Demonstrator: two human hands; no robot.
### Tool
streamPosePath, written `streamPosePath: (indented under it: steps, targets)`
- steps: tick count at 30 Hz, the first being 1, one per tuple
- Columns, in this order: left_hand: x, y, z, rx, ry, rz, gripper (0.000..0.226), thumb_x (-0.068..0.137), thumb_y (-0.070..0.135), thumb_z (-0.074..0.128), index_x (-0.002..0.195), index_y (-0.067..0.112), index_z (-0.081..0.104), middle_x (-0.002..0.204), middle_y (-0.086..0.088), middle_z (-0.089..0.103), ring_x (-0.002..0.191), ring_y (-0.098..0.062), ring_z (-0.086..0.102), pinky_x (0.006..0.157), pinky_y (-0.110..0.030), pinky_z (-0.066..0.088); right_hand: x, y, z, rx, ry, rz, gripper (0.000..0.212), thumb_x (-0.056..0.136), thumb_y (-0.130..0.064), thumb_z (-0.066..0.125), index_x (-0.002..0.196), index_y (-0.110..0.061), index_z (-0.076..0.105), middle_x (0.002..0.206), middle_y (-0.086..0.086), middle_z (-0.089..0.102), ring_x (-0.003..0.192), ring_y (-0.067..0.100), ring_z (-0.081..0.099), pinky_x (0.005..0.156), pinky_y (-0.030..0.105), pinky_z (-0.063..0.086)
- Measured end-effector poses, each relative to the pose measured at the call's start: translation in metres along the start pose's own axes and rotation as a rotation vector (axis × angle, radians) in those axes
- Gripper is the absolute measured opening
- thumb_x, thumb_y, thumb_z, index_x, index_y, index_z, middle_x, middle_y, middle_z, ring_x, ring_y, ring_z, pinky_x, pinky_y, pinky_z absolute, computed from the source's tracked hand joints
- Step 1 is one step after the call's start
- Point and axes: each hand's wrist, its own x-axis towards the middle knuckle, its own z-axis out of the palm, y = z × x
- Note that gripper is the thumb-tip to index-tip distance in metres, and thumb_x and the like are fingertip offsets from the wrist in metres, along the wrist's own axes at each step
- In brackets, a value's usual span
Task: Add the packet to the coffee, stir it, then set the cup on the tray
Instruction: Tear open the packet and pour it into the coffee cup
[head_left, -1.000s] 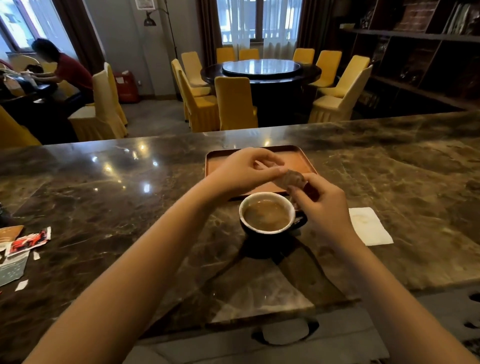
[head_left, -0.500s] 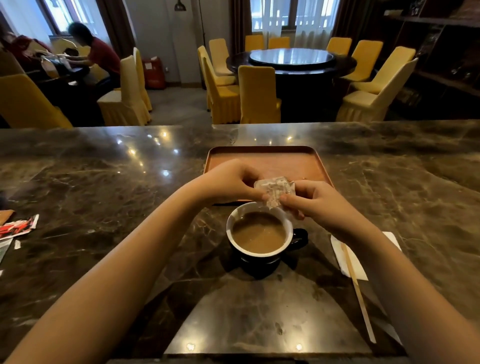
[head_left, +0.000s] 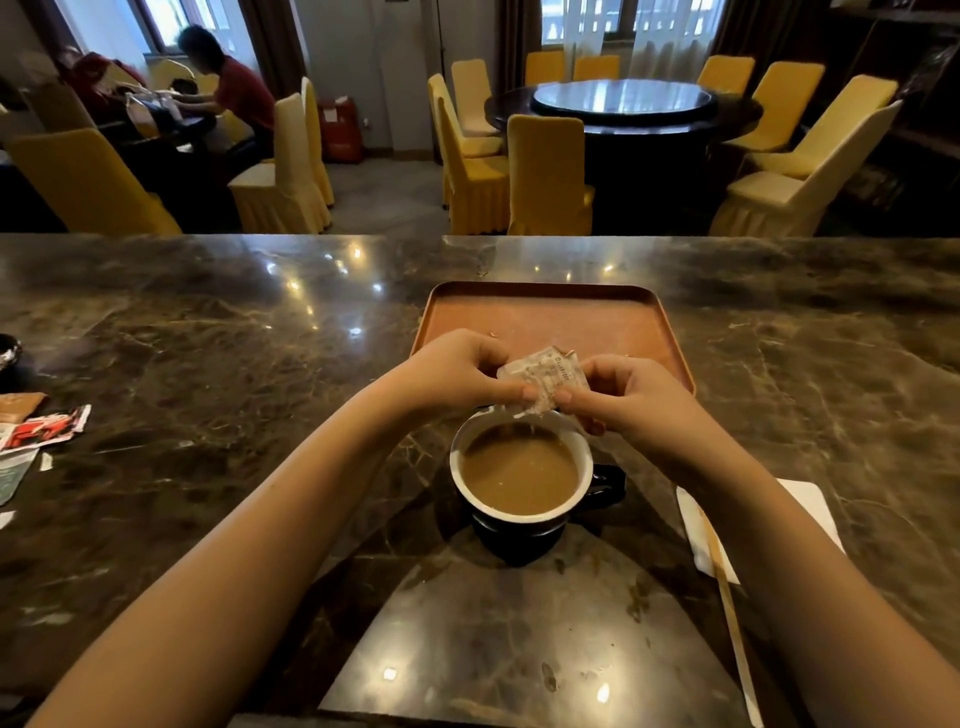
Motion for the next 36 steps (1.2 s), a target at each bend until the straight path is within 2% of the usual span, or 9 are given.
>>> streamPosePath:
  steps: [4, 8, 12, 17, 22, 24, 29, 33, 36]
  targets:
    - [-0.0006, -0.0018, 0.0022, 0.01, 0.003, -0.014, 0.032, 0.078, 0.025, 0.068, 0.089, -0.005, 0.065, 0.093, -0.027, 0.064, 0.074, -0.022, 0.054, 0.073, -0.031, 0.045, 0.0004, 0.002, 0.0005, 0.018, -0.018, 0.015, 0.017, 0.08, -0.018, 0.067, 0.093, -0.007, 0.068, 0.082, 0.012, 0.067, 0.057, 0.006, 0.055, 0.051, 0.013, 0.046]
    - [-0.0029, -0.0016, 0.0017, 0.0, 0.012, -0.009, 0.034, 0.077, 0.025, 0.068, 0.088, -0.007, 0.065, 0.08, -0.019, 0.06, 0.071, -0.022, 0.051, 0.068, -0.03, 0.043, 0.0006, 0.0022, 0.0014, 0.021, -0.018, 0.006, 0.017, 0.08, -0.019, 0.067, 0.092, -0.007, 0.068, 0.08, 0.01, 0.067, 0.059, 0.008, 0.055, 0.051, 0.014, 0.046]
    - [-0.0042, 0.0005, 0.0029, -0.009, 0.009, 0.009, 0.036, 0.077, 0.025, 0.068, 0.087, -0.009, 0.064, 0.078, -0.018, 0.058, 0.069, -0.022, 0.049, 0.065, -0.028, 0.041, 0.0003, 0.0011, 0.0021, -0.002, -0.006, -0.011, 0.015, 0.08, -0.02, 0.066, 0.089, -0.008, 0.068, 0.076, 0.01, 0.065, 0.057, 0.007, 0.054, 0.05, 0.013, 0.046]
    - [-0.0043, 0.0009, 0.0025, 0.022, 0.03, 0.011, 0.03, 0.076, 0.026, 0.069, 0.083, -0.003, 0.066, 0.067, -0.005, 0.055, 0.062, -0.013, 0.048, 0.059, -0.022, 0.04, -0.001, 0.0008, 0.0009, 0.008, -0.026, -0.027, 0.011, 0.08, -0.018, 0.066, 0.088, -0.012, 0.068, 0.074, 0.005, 0.066, 0.057, 0.006, 0.056, 0.051, 0.013, 0.046]
    - [-0.0049, 0.0031, 0.0032, 0.008, 0.04, 0.01, 0.032, 0.076, 0.026, 0.069, 0.086, -0.005, 0.066, 0.069, -0.008, 0.055, 0.063, -0.015, 0.048, 0.06, -0.022, 0.04, 0.0003, 0.0014, 0.0018, -0.001, -0.009, -0.038, 0.015, 0.08, -0.019, 0.066, 0.09, -0.007, 0.068, 0.084, 0.02, 0.067, 0.063, 0.015, 0.055, 0.052, 0.015, 0.046]
    - [-0.0041, 0.0025, 0.0028, 0.012, 0.043, 0.007, 0.03, 0.077, 0.025, 0.068, 0.087, -0.004, 0.067, 0.07, -0.009, 0.057, 0.063, -0.014, 0.048, 0.06, -0.021, 0.04, 0.0001, 0.0012, 0.0017, 0.007, -0.019, -0.039, 0.014, 0.08, -0.018, 0.066, 0.089, -0.008, 0.068, 0.084, 0.021, 0.067, 0.064, 0.016, 0.056, 0.052, 0.014, 0.046]
    - [-0.0032, 0.0021, 0.0032, 0.007, 0.046, 0.008, 0.033, 0.076, 0.026, 0.069, 0.087, -0.005, 0.066, 0.082, -0.025, 0.061, 0.068, -0.02, 0.049, 0.064, -0.028, 0.042, 0.0013, 0.0035, 0.0007, 0.028, -0.017, -0.041, 0.019, 0.079, -0.019, 0.066, 0.089, -0.002, 0.067, 0.076, 0.016, 0.063, 0.057, 0.01, 0.053, 0.049, 0.013, 0.044]
    - [-0.0012, 0.002, 0.0042, 0.021, 0.038, 0.008, 0.033, 0.077, 0.026, 0.068, 0.087, -0.005, 0.066, 0.079, -0.02, 0.06, 0.069, -0.021, 0.05, 0.067, -0.03, 0.043, 0.001, 0.0042, -0.001, 0.037, -0.033, -0.047, 0.016, 0.079, -0.018, 0.066, 0.089, -0.004, 0.068, 0.077, 0.015, 0.064, 0.057, 0.009, 0.053, 0.05, 0.013, 0.044]
    - [0.0004, 0.0019, 0.0049, 0.03, 0.043, 0.003, 0.032, 0.077, 0.026, 0.068, 0.087, -0.005, 0.066, 0.086, -0.027, 0.063, 0.069, -0.02, 0.05, 0.068, -0.03, 0.043, 0.0006, 0.005, -0.0024, 0.045, -0.037, -0.045, 0.016, 0.08, -0.018, 0.066, 0.09, -0.006, 0.068, 0.078, 0.013, 0.065, 0.057, 0.007, 0.053, 0.05, 0.012, 0.044]
